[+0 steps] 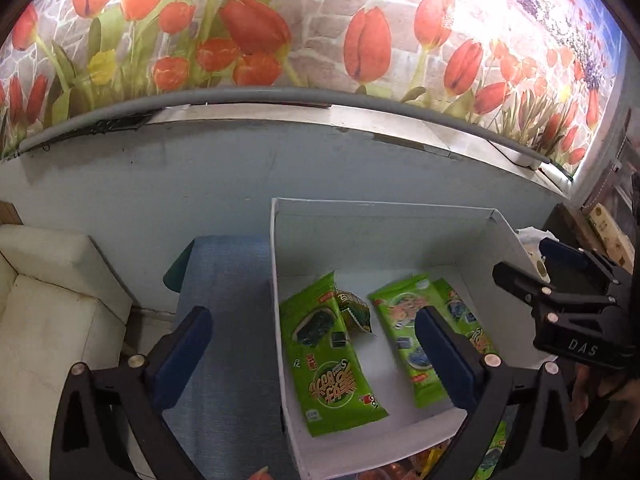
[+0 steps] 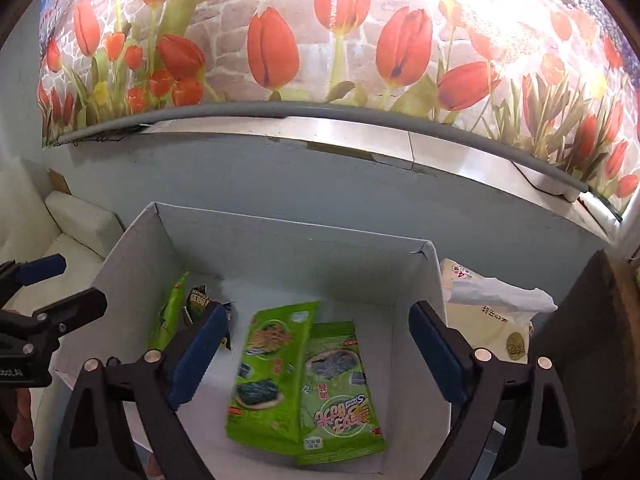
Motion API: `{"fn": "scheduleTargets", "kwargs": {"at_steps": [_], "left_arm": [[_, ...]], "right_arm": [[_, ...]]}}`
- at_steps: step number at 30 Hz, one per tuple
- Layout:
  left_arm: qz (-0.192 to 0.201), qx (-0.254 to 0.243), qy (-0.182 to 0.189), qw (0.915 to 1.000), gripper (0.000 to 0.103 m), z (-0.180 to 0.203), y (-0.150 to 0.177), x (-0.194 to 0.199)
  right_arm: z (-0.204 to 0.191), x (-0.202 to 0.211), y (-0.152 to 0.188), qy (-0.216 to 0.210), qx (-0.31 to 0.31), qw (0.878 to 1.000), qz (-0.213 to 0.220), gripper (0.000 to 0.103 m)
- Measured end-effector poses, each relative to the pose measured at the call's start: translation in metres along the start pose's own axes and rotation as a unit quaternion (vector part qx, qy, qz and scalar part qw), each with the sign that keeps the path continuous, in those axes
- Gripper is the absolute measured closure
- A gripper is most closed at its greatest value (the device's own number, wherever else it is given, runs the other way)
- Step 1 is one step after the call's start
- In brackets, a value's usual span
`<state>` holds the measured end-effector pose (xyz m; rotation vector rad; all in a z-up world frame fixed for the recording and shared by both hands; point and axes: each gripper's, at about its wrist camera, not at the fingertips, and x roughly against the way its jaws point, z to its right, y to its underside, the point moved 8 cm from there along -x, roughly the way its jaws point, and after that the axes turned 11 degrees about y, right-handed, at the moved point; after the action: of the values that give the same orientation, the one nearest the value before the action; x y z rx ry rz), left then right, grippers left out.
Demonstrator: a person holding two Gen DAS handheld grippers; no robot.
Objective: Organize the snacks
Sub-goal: 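Lower both bags into the white box and open both tools, then grasp the third green seaweed bag with the right tool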
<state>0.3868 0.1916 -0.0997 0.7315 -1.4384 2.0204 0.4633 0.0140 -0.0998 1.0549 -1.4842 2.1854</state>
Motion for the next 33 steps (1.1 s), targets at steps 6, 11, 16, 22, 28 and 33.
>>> {"fn": "scheduleTargets", "kwargs": {"at_steps": [6, 11, 16, 22, 28, 33], "left_arm": [[0.013, -0.019, 0.001, 0.9997, 0.0, 0.015, 0.001, 0.022], [0.029, -0.044, 0.001, 0.9986, 0.0, 0.036, 0.018, 0.054], [0.029, -0.077, 0.013, 0.9965, 0.0, 0.06, 0.05, 0.084], [0.036, -0.065, 0.023, 0.997, 0.0, 0.07, 0.093, 0.11], [0.041, -0.057, 0.016, 0.9974, 0.0, 0.075, 0.134, 0.129], [0.032, -0.047, 0.02, 0.9982, 0.0, 0.074, 0.167, 0.135]], "right_arm": [[0.009, 0.014, 0.006, 0.005, -0.025, 1.0, 0.002, 0.008], [0.018, 0.043, 0.024, 0.009, -0.053, 0.999, -0.005, 0.008], [0.027, 0.076, 0.06, 0.012, -0.073, 0.997, -0.005, 0.008], [0.032, 0.098, 0.119, -0.002, -0.109, 0.994, -0.026, 0.007], [0.02, 0.107, 0.179, 0.006, -0.137, 0.989, -0.064, 0.0], [-0.001, 0.097, 0.215, 0.02, -0.142, 0.985, -0.1, 0.0]]}}
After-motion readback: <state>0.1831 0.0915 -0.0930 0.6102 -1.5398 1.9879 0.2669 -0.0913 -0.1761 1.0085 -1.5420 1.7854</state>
